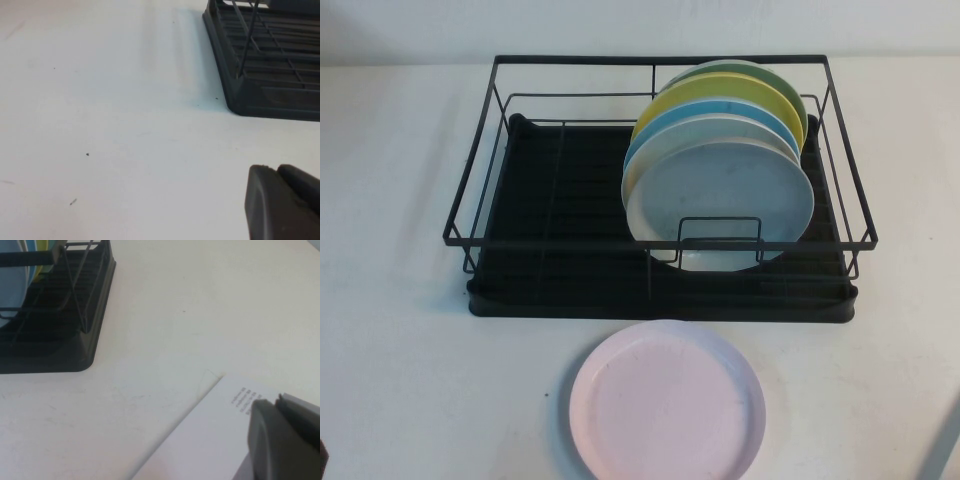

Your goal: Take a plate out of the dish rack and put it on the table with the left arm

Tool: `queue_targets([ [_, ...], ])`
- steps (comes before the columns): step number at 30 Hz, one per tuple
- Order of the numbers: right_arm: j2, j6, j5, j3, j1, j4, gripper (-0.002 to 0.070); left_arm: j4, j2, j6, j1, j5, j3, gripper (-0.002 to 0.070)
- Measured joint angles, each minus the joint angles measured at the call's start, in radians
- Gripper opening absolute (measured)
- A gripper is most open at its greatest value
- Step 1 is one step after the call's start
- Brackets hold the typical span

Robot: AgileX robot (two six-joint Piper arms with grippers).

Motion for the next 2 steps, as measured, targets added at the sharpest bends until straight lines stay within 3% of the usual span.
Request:
queue_targets([
  [2,0.000,0.000,0.000,0.000,0.000,0.000,-0.0020,0.000,0.000,0.002,0.000,0.000,0.000,-0.0001],
])
